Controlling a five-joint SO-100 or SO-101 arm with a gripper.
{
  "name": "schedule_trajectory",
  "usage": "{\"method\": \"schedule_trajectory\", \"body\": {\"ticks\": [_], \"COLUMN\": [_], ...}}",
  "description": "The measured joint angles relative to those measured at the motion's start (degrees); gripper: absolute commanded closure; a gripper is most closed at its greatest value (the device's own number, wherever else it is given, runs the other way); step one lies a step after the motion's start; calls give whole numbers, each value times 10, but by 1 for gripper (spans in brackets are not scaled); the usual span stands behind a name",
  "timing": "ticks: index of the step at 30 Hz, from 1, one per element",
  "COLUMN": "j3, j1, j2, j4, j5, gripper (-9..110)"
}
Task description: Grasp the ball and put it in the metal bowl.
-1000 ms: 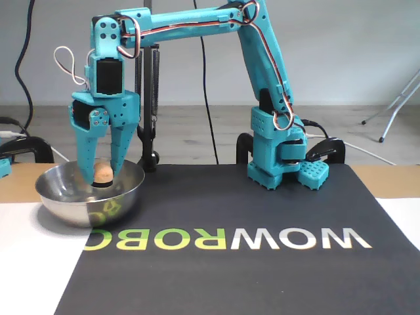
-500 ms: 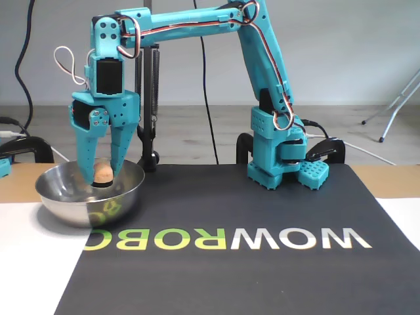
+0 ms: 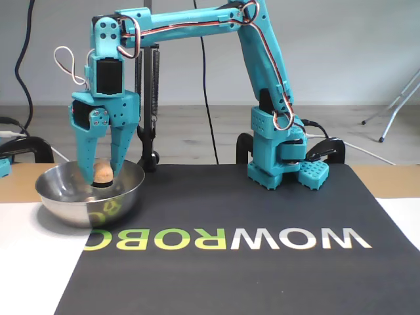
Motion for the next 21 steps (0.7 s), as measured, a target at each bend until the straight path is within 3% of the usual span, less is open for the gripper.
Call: {"method": "schedule_trajectory", "body": {"ticks": [4,9,21], "j3": [0,0,0], "j1": [0,0,0], "j2": [0,0,0], "j4": [0,0,0], "j5": [0,0,0], "gripper": [51,35,35]}}
